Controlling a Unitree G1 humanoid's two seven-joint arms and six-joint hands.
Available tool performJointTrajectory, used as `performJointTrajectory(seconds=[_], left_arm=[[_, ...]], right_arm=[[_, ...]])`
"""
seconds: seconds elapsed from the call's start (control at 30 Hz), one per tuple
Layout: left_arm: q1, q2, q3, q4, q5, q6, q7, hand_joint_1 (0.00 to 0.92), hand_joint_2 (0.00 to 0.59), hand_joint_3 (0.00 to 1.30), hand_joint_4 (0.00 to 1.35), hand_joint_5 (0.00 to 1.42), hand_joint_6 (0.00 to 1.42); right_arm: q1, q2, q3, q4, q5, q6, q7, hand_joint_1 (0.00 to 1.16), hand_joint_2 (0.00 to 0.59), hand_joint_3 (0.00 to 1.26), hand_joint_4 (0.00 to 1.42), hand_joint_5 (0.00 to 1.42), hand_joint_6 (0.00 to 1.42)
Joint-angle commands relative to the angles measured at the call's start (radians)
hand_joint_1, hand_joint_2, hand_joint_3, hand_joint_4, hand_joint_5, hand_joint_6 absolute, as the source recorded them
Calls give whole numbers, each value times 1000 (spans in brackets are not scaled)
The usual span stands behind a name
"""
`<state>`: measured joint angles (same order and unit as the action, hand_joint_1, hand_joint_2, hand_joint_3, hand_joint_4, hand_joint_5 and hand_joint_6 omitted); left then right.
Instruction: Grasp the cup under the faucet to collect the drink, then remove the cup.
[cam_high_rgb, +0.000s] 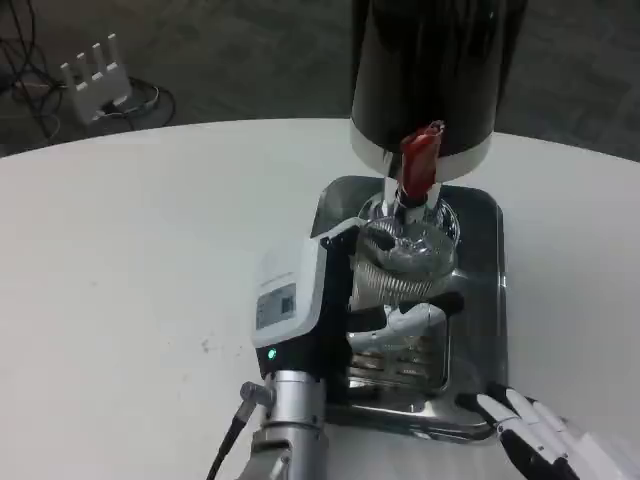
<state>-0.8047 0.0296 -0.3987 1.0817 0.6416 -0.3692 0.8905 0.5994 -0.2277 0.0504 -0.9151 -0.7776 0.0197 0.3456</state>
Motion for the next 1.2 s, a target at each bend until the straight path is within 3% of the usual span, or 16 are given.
performJointTrajectory(seconds=[0.03,0.13,0.2,0.23,0.27,0.33,0.43,0.7,0.87,1.2], left_arm=[[26,25,-7,-16,3,-4,-14,521,12,793,928,1126,1252],[37,37,-5,-27,-6,-8,-30,498,0,733,816,1028,1081],[45,51,-2,-35,-15,-15,-59,300,35,534,565,800,731],[49,59,-3,-38,-19,-18,-83,215,21,348,363,634,573],[51,65,-3,-41,-21,-21,-101,168,9,207,250,555,486],[53,72,-4,-45,-26,-23,-140,134,1,50,94,409,372],[56,79,-10,-49,-31,-28,-210,100,0,1,7,282,265],[105,90,-19,-112,0,-44,-179,80,0,0,0,88,95],[126,107,-9,-167,-9,-42,-222,42,0,0,0,3,5],[262,148,55,-397,-44,13,-305,19,0,0,0,0,0]], right_arm=[[14,3,5,2,7,-15,-20,424,455,95,0,0,0],[13,5,13,0,5,-16,-24,424,455,95,0,0,0],[13,8,19,-1,6,-17,-29,424,455,97,0,0,0],[14,9,23,-1,5,-16,-28,424,455,98,0,0,0],[16,9,25,-2,4,-17,-29,424,455,99,0,0,0],[21,10,29,-5,3,-19,-31,424,456,101,0,0,0],[30,9,29,-8,5,-21,-37,426,460,102,0,0,0],[46,8,13,-13,15,-32,-48,430,467,111,1,0,0],[41,11,16,-7,18,-32,-52,432,469,113,5,0,0],[37,14,20,2,13,-35,-57,434,469,114,10,0,0]])
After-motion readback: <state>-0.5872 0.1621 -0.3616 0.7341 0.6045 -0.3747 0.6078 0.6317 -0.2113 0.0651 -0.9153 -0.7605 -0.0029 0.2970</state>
